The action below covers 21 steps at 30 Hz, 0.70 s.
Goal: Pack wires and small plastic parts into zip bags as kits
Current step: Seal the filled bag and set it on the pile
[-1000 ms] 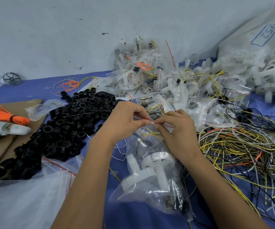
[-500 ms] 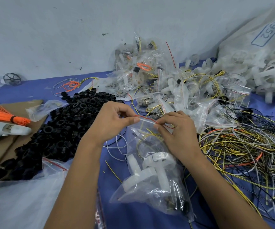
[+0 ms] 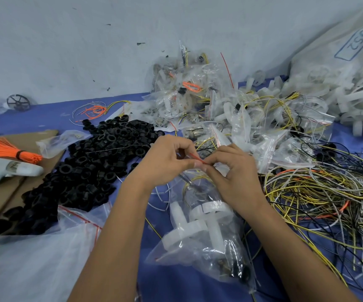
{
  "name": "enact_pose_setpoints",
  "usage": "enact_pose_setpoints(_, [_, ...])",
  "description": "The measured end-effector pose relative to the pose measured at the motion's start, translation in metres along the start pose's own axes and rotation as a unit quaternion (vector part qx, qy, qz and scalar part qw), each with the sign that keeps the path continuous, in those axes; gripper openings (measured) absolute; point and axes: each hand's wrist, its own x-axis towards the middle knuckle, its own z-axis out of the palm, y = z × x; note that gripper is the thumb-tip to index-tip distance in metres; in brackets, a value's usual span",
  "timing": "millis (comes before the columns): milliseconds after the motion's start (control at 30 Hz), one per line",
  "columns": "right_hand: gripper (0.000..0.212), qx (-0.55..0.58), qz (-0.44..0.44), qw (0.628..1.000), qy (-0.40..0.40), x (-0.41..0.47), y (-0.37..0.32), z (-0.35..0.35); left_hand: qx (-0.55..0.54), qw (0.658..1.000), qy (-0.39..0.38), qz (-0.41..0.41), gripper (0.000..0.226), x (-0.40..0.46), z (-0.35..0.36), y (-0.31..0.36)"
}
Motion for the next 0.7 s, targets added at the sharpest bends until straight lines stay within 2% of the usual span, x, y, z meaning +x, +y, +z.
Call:
enact_pose_setpoints(133, [0.006,-0.035,0.024,0.999,0.004,-0.001,0.003,-0.005,-0.017,0.999,0.035,-0.019,0.006,-0.001,-0.008,-0.007])
enact_pose_setpoints(267, [0.006,-0.020,0.005,1.000,-0.002,0.000,0.000,-0.006,-0.021,0.999,0.015,-0.028,0.007,-0.003,-0.008,-0.011])
enact_pose_setpoints(400, [0.007,-0.003,0.035,0.999,0.006,0.000,-0.001,-0.007,-0.018,0.999,0.034,-0.027,0.007,-0.001,-0.004,-0.006])
enact_pose_setpoints(567, [0.018,-0.031,0.044,0.998,0.034,0.001,0.001,-0.015,-0.052,0.996,0.075,-0.008,0.018,-0.008,-0.016,-0.005])
enact_pose_setpoints(700, [0.026,0.020,0.066,0.996,0.059,0.000,-0.002,-0.014,-0.111,0.988,0.102,-0.036,0.006,-0.010,-0.015,-0.003])
